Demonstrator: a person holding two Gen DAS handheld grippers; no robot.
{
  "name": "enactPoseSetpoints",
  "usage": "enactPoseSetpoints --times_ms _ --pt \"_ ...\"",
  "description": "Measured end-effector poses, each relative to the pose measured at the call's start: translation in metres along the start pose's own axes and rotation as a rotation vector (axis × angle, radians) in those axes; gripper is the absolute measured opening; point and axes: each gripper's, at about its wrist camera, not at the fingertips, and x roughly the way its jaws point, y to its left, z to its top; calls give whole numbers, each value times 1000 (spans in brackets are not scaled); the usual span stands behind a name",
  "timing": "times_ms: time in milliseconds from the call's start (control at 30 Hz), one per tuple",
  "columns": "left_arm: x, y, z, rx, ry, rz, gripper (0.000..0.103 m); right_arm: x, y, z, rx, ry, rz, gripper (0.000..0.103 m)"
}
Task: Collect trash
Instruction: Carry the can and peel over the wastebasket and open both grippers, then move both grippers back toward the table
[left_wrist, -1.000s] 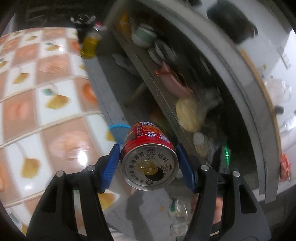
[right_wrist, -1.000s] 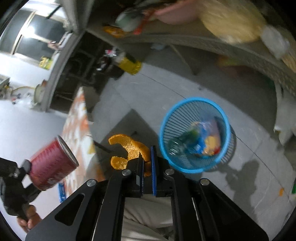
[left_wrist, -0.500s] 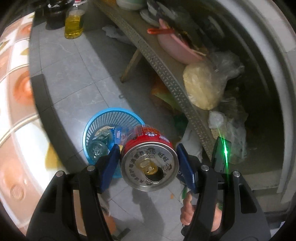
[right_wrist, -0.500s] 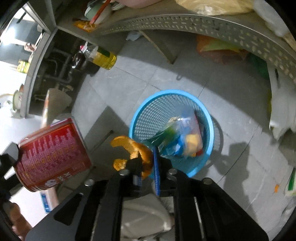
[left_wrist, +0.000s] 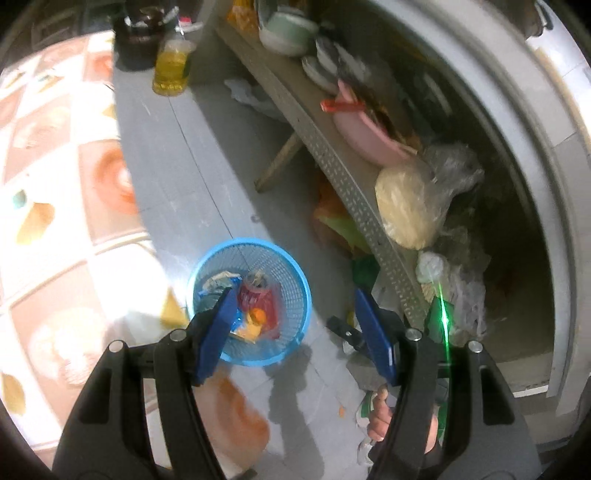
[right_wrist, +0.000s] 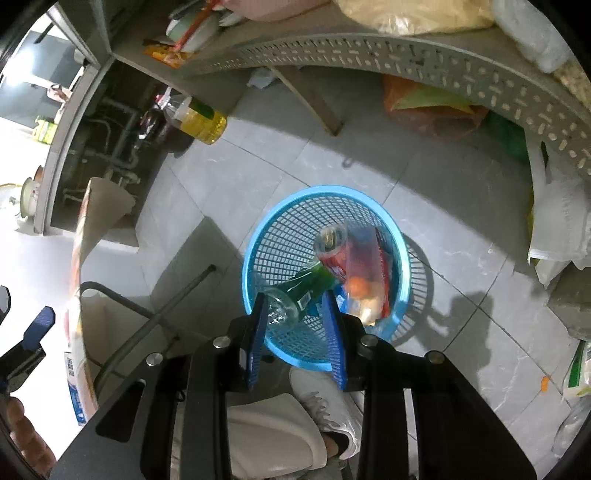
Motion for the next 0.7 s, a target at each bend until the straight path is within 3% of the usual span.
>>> enactPoseSetpoints --times_ms 200,367,567,700 --pt "-63 17 -17 46 -121 29 70 -26 27 -8 -81 -29 15 48" --pt "-132 56 -45 71 -254 131 78 -50 68 -9 -185 -50 67 59" --pt "-223 134 -82 20 -388 365 84 -75 145 -15 -363 -60 140 71" --pt "-274 200 -101 -108 -447 551 86 -76 205 -28 -491 -36 200 74"
